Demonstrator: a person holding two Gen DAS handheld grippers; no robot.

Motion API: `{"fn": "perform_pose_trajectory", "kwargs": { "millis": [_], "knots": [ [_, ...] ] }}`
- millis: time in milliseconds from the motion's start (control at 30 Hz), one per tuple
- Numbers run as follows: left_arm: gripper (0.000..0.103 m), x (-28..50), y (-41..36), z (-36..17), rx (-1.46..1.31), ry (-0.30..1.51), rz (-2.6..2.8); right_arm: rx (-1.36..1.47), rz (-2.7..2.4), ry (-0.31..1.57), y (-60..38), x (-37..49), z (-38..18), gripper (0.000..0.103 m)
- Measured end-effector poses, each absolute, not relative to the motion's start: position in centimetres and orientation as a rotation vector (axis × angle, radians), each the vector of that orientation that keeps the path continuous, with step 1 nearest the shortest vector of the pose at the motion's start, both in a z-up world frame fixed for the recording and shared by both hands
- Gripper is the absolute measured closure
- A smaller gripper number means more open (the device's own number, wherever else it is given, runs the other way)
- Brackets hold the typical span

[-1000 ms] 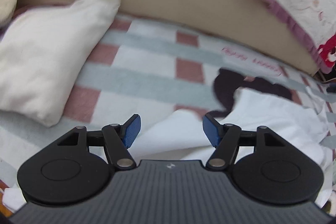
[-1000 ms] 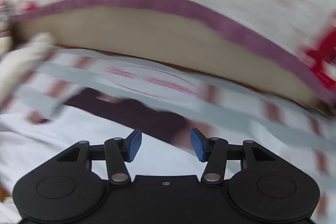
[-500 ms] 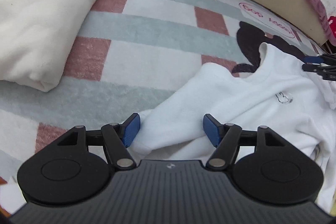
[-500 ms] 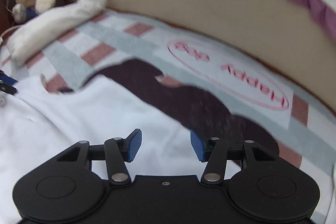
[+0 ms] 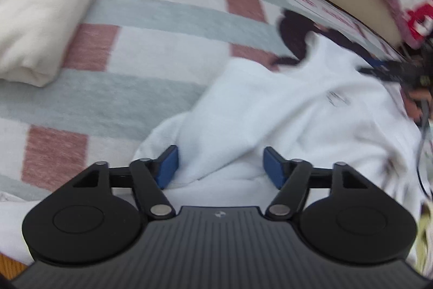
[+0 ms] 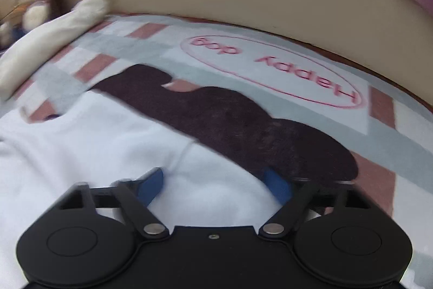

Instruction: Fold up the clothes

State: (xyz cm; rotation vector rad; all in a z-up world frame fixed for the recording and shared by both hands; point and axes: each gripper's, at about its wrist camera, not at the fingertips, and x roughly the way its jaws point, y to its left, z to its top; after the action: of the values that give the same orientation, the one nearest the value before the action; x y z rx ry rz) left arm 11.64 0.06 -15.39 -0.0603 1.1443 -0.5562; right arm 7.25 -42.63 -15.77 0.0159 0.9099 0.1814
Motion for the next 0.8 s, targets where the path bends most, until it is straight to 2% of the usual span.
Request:
{"fn": "perform_pose_trajectory", "kwargs": {
  "millis": [33,167,267,300,333,367,400,433,500,633,800],
  "knots": [
    [0.033,11.7,0.2,-15.4,-0.074,1.144,-0.552,0.018,0.223,0.931,-42.1,7.2,-15.2,0.094],
    [0.033,12.0,0.4,-15.8,-0.123,1.129,-0.501,-0.117,0.159,0.864,-39.4,6.0,-13.1,0.094],
    [0.028,12.3,-0.4,-16.0,-0.109,1.1,-0.466,-0.169,0.103,0.784,-39.1,5.5,-11.0,0.094],
    [0.031,12.3,-1.2,-16.0,-0.058,1.098,-0.471,-0.172,0.089,0.757,-39.2,5.4,-10.4,0.094],
    [0.038,12.2,-2.0,-16.0,0.0,1.094,-0.475,-0.167,0.081,0.74,-39.4,5.2,-10.0,0.094],
    [0.068,12.0,-3.1,-15.9,0.09,1.083,-0.471,-0.163,0.073,0.723,-39.5,5.1,-9.6,0.095],
    [0.085,11.7,-4.1,-15.7,0.164,1.072,-0.465,-0.16,0.065,0.708,-39.6,4.9,-9.3,0.095],
    [0.085,11.6,-4.4,-15.5,0.16,1.069,-0.456,-0.168,0.061,0.698,-39.5,4.8,-9.0,0.095],
    [0.092,11.4,-5.3,-15.2,0.162,1.056,-0.435,-0.189,0.048,0.671,-39.1,4.4,-8.4,0.095],
    [0.093,11.6,-6.2,-11.9,0.252,0.906,-0.37,-0.198,-0.003,0.56,-39.0,3.8,-5.1,0.096],
    [0.091,19.4,-7.9,-5.1,0.214,0.714,-0.282,-0.222,-0.065,0.506,-41.2,8.3,1.1,0.096]
  ]
}}
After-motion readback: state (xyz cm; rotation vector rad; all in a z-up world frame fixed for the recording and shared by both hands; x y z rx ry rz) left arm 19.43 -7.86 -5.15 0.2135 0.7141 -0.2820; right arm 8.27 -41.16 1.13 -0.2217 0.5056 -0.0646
